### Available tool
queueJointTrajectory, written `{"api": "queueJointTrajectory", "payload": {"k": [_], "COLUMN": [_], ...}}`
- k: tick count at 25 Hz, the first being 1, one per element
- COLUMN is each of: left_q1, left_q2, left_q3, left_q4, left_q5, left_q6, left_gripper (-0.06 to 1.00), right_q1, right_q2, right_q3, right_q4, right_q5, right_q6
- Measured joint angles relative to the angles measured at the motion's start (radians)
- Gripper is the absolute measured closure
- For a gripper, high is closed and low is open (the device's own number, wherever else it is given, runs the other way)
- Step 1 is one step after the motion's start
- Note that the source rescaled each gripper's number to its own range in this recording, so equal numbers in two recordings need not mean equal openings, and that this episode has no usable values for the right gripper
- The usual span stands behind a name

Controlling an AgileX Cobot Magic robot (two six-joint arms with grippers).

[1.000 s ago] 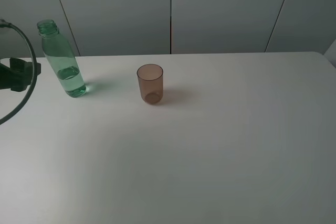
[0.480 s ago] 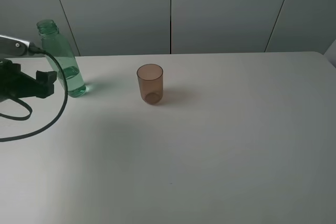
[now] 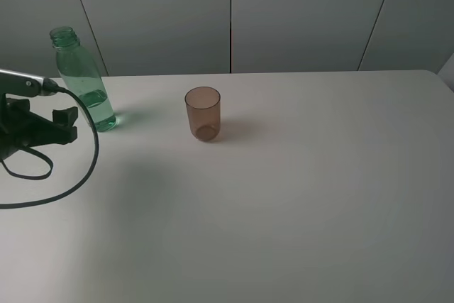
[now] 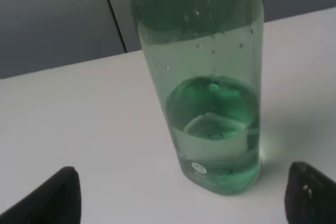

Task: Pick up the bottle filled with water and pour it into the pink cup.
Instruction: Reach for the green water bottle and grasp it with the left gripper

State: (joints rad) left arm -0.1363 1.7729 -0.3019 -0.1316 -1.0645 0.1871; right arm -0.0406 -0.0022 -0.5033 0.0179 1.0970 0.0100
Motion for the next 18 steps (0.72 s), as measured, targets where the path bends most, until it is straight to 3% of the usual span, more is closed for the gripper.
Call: {"api": "queueJointTrajectory", "payload": {"k": [5, 18], "left_q1": [0.000, 0.000], "left_q2": [0.108, 0.193], "left_q3": [0.000, -0.155], "left_q4": [-0.002, 0.038], "left_q5": [-0.127, -0.145], "left_q6": [0.000, 0.005], "left_gripper": [-0.06, -0.06], "right_q1": [0.000, 0.000], "right_q2": [0.000, 0.000], "right_q3": [0.000, 0.000], "right_q4": [0.000, 0.000], "right_q5": [0.000, 0.000], "right_q6": [0.000, 0.000]}}
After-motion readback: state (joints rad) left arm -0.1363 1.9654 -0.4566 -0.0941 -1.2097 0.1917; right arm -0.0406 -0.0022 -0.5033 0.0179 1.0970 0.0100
